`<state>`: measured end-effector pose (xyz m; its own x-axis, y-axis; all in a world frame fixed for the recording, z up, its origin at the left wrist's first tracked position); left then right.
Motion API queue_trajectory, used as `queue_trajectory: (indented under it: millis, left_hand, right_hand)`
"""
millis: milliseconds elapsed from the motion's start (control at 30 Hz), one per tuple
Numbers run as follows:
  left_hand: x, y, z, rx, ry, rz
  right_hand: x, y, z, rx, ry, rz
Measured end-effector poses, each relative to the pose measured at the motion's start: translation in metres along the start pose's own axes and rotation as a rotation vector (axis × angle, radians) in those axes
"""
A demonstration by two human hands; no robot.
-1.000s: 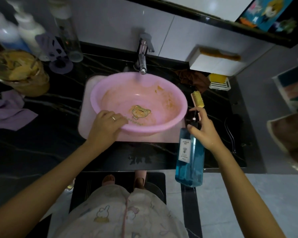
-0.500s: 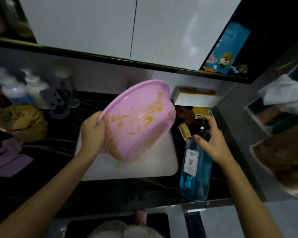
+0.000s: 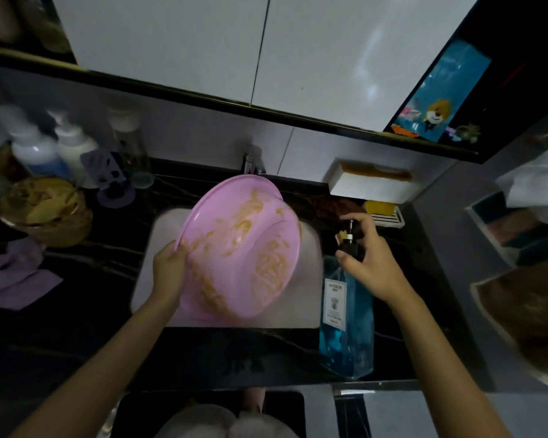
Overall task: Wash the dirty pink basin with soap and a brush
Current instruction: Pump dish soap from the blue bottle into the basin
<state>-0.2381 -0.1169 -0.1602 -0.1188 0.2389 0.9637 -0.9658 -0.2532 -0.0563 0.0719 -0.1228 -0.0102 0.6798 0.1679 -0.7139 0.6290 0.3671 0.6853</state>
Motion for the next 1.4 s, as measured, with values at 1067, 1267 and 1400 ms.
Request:
queue_trajectory:
  millis: [1067, 1267, 1400]
  left_hand:
    - [-0.021, 0.001, -0.001, 0.063, 0.074, 0.142]
    - [-0.018, 0.001, -0.001, 0.084, 0.080, 0.115]
    - [-0.017, 0.002, -0.004, 0.072, 0.063, 0.106]
  right_hand:
    - [-0.018, -0.058, -0.084, -0.385, 0.244, 0.064]
    - [0.004, -0.040, -0.105, -0.274, 0.133, 0.068]
    - [0.034, -0.038, -0.098, -0.254, 0.005, 0.035]
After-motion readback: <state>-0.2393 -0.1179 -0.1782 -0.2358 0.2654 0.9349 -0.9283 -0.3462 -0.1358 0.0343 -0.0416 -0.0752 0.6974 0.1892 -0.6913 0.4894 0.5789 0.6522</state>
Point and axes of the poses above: each hand's wrist, its own z-axis away from the middle knuckle, its own y-axis out of the back of the hand, x = y × z, the point moved 4 cm from there along -z, towards the middle knuckle, and after that the axes turned 15 degrees about -x, right-handed, at the moved point
